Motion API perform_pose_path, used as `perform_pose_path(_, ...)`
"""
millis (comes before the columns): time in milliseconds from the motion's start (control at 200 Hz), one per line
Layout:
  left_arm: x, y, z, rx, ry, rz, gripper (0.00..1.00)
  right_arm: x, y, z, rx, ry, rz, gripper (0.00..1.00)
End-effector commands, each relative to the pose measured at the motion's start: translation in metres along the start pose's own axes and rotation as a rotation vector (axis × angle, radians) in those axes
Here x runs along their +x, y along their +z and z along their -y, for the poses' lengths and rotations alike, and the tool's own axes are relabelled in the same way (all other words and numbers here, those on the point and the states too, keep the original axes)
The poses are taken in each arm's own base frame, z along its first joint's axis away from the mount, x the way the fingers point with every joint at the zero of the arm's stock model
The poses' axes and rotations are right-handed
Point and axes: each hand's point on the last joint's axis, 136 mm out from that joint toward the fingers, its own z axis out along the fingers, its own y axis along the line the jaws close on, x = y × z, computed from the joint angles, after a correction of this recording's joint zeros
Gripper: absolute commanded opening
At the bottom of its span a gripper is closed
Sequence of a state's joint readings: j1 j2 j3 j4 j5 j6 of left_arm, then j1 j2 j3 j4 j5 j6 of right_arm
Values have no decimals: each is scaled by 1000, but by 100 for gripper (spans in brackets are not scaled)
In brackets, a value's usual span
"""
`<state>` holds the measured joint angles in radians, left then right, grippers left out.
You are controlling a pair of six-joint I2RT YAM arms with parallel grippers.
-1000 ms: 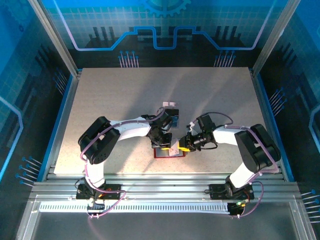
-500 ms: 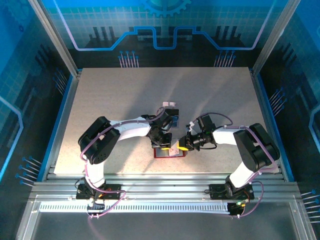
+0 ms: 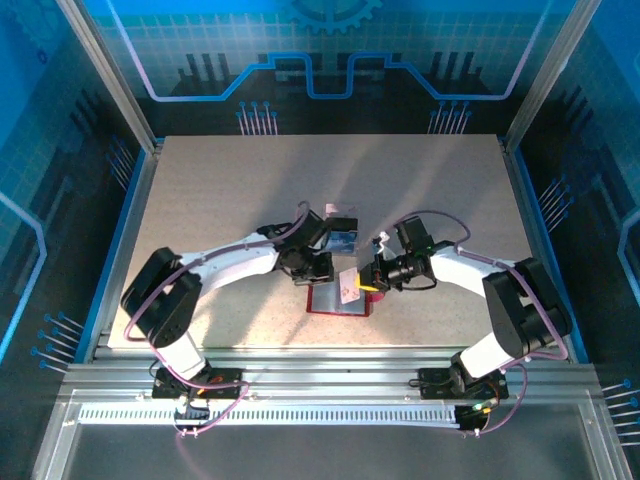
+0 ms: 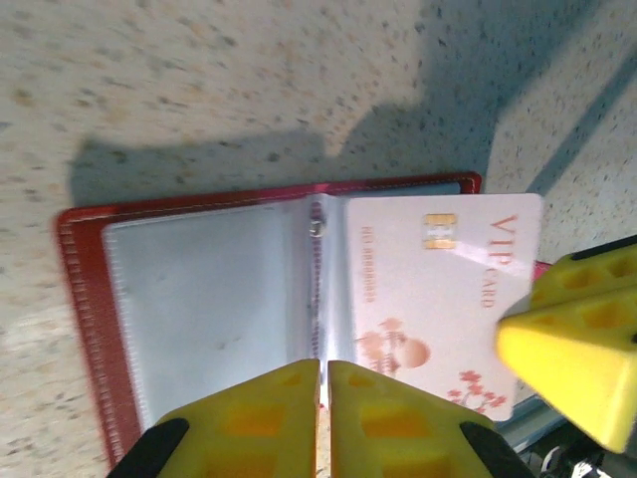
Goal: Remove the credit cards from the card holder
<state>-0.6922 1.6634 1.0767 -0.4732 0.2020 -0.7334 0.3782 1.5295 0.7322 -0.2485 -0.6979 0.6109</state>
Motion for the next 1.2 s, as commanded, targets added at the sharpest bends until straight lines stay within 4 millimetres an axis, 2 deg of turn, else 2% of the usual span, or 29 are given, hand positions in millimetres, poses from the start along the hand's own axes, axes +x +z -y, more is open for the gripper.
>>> perform_pose_path(0, -6, -14, -18, -10, -44, 54, 12, -3, -13, -2, 69, -70, -5, 0)
perform_pose_path(100, -9, -24, -29, 0, -74, 85, 12, -8, -18, -5, 109, -140, -22, 0)
perform_pose_path(125, -9, -26, -32, 4, -81, 89, 12, -16, -21, -11, 118, -175, -11, 0)
perform_pose_path(240, -9, -32, -42, 13, -104, 99, 13, -30, -27, -18, 185, -295, -17, 0)
perform_pose_path(555, -1, -32, -60, 25, -143, 95, 13, -73, -34, -31, 423, -694, -120, 0)
perform_pose_path(675, 0, -33, -66, 26, -156, 100, 14, -82, -32, -41, 465, -881, -187, 0)
perform_pose_path(981, 4, -37, -80, 32, -183, 108, 14, -130, -42, -53, 574, -1075, -255, 0)
perform_pose_path(1196, 5, -41, -85, 31, -195, 115, 14, -150, -42, -67, 571, -1203, -285, 0)
